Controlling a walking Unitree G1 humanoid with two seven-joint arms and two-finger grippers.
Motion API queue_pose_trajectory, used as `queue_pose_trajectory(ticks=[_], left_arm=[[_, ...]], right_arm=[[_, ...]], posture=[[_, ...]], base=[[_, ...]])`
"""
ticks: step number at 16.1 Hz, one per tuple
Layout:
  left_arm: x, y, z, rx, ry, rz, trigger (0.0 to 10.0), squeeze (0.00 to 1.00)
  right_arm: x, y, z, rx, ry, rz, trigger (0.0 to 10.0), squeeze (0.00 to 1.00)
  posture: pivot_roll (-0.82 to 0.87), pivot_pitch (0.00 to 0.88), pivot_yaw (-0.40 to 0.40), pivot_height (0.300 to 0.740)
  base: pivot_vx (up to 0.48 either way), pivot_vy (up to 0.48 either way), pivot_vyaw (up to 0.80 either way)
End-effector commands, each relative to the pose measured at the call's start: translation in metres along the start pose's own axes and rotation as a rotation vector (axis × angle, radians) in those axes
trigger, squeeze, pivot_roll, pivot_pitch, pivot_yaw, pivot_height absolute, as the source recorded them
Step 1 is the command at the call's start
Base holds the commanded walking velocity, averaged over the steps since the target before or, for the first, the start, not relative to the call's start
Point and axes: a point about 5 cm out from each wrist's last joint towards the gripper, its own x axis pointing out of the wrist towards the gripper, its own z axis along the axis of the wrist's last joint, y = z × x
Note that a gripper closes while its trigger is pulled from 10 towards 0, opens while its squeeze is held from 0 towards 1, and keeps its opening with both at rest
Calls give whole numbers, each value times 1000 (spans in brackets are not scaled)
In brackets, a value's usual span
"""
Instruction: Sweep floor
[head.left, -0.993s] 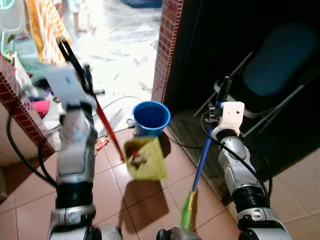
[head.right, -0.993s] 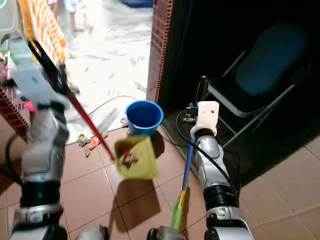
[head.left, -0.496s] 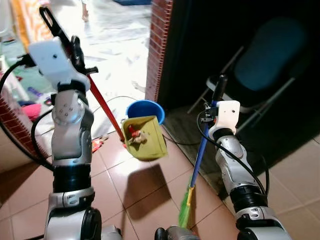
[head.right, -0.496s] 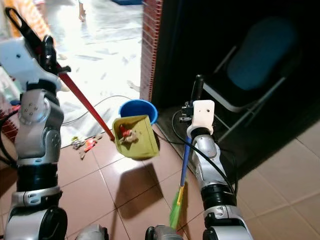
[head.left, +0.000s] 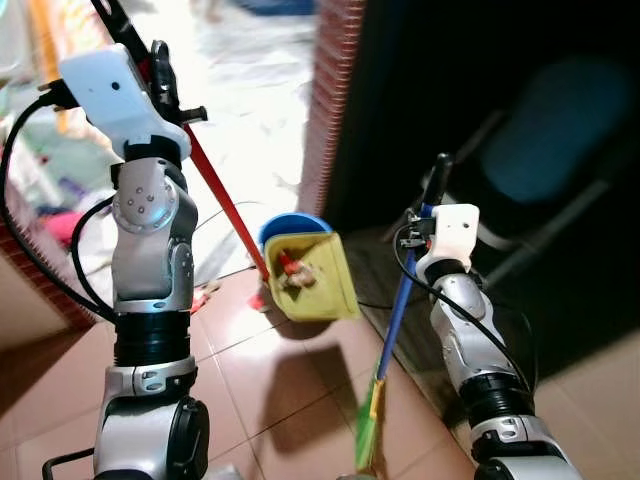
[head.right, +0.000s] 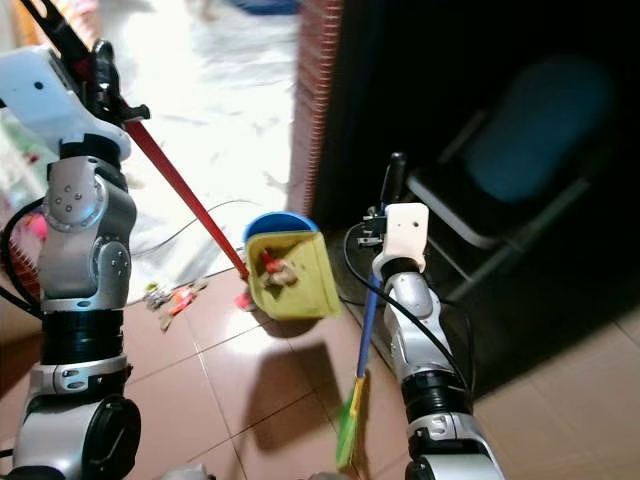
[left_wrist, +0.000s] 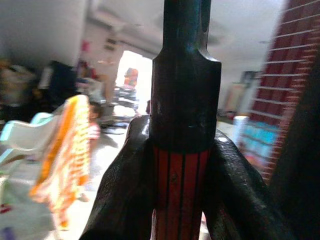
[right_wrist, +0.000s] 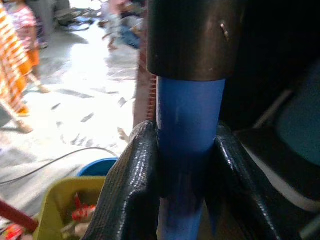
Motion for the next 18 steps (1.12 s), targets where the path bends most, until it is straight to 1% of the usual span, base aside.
queue_pose_trajectory(ticks=[1, 7, 12, 14, 15, 16, 18], left_arm=[[5, -4, 18, -7, -90, -8, 10000, 0], [7, -8, 19, -3, -105, -21, 10000, 0], [7, -10, 19, 22, -119, -25, 10000, 0], [7, -10, 18, 39, -118, -30, 10000, 0], [6, -11, 17, 49, -125, -33, 10000, 0], [4, -13, 17, 91, -151, -39, 10000, 0], [2, -15, 17, 142, -179, -44, 10000, 0]], right_arm=[[4, -1, 9, -9, -36, 2, 10000, 0], [5, 1, 10, -10, -39, 13, 10000, 0], [4, 2, 9, -8, -38, 17, 10000, 0], [4, 2, 9, -7, -38, 19, 10000, 0], [4, 3, 9, -4, -38, 21, 10000, 0], [4, 4, 9, 0, -38, 28, 10000, 0], [4, 4, 8, 4, -37, 32, 10000, 0]], posture=[[-35, 0, -87, 740], [-37, 0, -87, 740], [-35, 0, -87, 740], [-35, 0, -87, 740], [-34, 0, -87, 740], [-34, 0, -87, 740], [-32, 0, -86, 740]], base=[[442, 0, 0], [443, 0, 0], [442, 0, 0], [336, 0, 0], [0, 0, 0], [0, 0, 0], [0, 0, 0]])
